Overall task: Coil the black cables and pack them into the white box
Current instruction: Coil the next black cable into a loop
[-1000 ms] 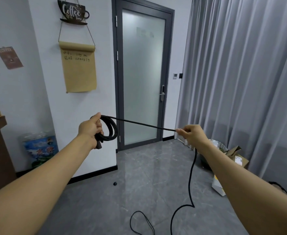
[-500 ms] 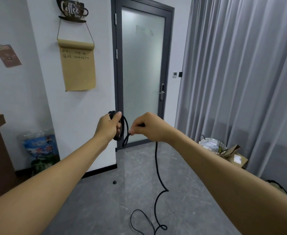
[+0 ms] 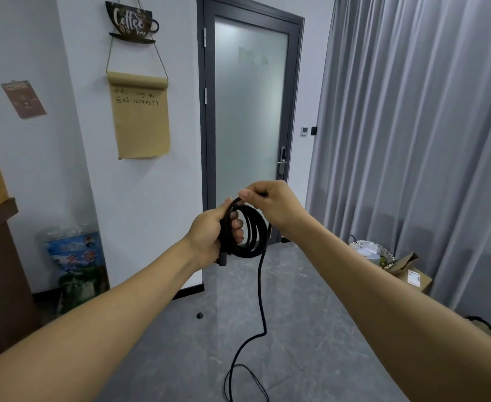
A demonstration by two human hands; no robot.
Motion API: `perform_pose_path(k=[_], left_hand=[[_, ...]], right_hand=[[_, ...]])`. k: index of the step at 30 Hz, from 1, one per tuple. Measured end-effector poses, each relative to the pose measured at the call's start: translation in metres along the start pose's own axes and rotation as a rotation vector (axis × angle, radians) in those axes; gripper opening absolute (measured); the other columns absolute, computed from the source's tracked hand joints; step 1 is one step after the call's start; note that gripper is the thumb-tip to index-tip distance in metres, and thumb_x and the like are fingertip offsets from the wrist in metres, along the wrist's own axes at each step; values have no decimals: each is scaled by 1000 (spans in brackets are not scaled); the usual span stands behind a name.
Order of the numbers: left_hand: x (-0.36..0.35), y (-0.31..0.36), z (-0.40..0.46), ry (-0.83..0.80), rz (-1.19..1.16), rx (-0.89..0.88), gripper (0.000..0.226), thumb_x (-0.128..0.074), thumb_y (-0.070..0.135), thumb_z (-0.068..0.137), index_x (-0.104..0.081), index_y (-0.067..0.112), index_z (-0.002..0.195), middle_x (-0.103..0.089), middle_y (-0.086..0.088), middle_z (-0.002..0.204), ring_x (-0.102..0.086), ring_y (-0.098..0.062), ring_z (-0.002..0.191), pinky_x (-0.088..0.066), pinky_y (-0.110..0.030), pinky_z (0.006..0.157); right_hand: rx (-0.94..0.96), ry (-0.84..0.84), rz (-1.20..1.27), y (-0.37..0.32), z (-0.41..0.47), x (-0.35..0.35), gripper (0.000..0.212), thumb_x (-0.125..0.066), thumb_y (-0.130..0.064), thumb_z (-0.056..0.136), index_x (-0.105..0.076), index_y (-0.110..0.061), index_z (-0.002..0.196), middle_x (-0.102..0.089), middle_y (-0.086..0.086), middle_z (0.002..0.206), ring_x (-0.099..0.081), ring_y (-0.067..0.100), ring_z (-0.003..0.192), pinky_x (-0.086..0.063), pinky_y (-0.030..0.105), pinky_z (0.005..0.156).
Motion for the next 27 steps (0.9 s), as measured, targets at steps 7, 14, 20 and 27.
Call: perform_pose_path(k=[7, 14, 20, 27], left_hand=[[-8, 4, 0, -166, -75, 70, 43, -30, 42, 100, -42, 16, 69, -31, 10, 43, -29, -5, 35, -37, -17, 45], [-9, 3, 2, -114, 61, 58, 37, -50, 40, 94, -43, 18, 65, -25, 12, 42, -21, -4, 33, -29, -17, 44], [5, 6, 7, 129, -22, 35, 39, -56, 22, 92, -37, 19, 59, -26, 11, 36, -21, -3, 28, -22, -17, 38], [55, 17, 22, 425, -151, -9, 35, -57, 19, 91, -38, 19, 62, -30, 11, 35, -22, -3, 25, -24, -12, 33]], right_hand=[[-39, 45, 6, 9, 8, 8, 17, -63, -19, 89, -68, -5, 81, -55, -3, 60, -48, 5, 55, -43, 16, 59], [-113, 74, 8, 23, 11, 15, 27, -73, -29, 79, -66, -5, 70, -46, -4, 52, -34, 3, 40, -29, 15, 44], [-217, 71, -58, 59, 2, 28, 28, -64, -34, 87, -68, -15, 68, -51, -2, 58, -37, 12, 52, -33, 25, 52], [-302, 137, -169, 93, -13, 61, 25, -62, -27, 89, -68, -8, 75, -49, -2, 56, -38, 10, 51, -32, 16, 49]])
Point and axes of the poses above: each hand's wrist, its own z-axis towards the middle knuckle, its own x-axis out of the back of the hand, y = z × x, the point moved 2 cm from there along z, towards the middle knuckle
